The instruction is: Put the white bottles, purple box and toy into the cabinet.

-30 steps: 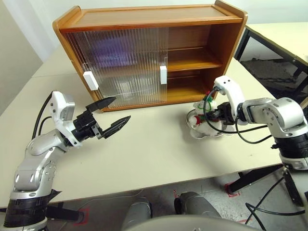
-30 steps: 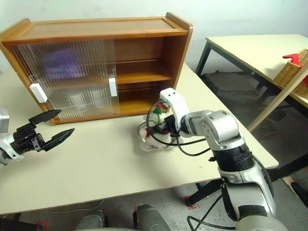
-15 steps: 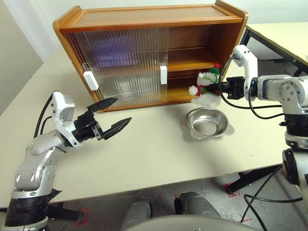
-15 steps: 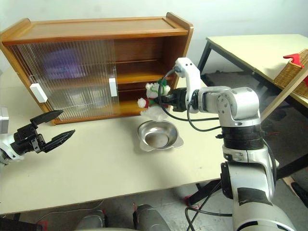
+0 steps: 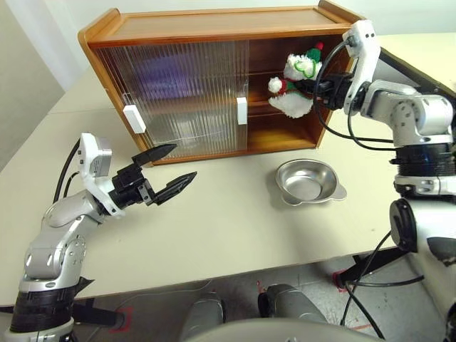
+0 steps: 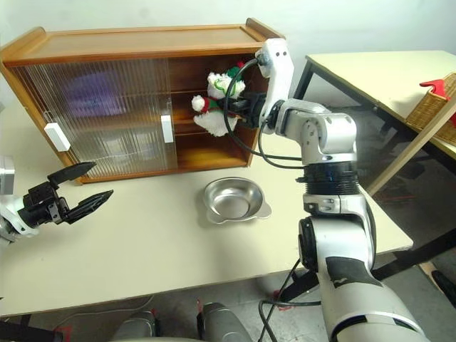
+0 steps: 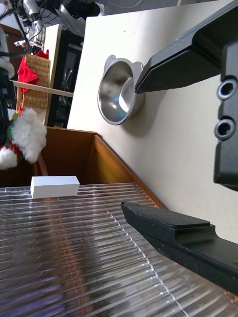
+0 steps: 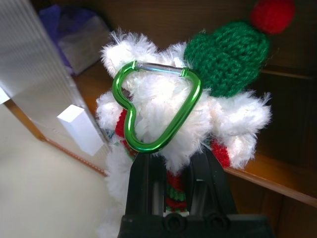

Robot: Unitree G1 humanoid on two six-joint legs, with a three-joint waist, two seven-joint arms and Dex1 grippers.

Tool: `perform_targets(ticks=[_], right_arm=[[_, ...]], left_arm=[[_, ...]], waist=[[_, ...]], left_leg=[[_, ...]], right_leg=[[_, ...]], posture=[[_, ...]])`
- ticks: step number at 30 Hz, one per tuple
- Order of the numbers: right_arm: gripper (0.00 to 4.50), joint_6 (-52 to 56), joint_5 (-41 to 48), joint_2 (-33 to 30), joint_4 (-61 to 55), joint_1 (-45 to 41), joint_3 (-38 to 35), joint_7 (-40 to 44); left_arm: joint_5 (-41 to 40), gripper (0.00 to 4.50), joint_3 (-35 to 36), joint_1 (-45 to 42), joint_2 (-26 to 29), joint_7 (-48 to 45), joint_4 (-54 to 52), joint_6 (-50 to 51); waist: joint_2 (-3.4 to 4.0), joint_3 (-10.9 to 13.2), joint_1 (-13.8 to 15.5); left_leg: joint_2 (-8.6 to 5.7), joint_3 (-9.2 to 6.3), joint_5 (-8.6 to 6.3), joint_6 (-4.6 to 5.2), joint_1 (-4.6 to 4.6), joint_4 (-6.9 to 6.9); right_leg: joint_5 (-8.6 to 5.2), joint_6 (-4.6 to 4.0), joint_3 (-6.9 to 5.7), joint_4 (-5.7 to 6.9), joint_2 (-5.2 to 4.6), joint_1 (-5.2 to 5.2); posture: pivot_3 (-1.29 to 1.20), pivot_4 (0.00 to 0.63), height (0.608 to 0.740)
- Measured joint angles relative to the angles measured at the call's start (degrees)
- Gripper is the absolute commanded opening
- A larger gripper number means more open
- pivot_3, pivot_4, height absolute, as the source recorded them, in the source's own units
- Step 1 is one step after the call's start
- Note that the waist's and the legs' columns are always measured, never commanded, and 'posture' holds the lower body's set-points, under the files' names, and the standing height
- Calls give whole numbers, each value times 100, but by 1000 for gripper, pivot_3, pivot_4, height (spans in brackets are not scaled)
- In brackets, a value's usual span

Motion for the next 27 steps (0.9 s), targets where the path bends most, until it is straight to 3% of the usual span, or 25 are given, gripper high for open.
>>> perform_targets(ticks=[14,27], right_arm=[[228,-1281,-467,543,829,-189,3,-235],[210,-3132,-1181,872,2074,-430,143,-330]], left_arm=[[-435,4500,64,-337,-182,165,-221,201],[-453,4500,60,-365,-259,336,-252,202]], waist=[[2,1,-8],[3,2,-31]], left_leg=[[6,4,1,1,3,4],[7,-2,12,19,6,4]], right_leg=[[15,-11,1,0,1,-3],[50,-24,7,0,2,-8]], posture=[[-99,0,740],[-91,0,740]])
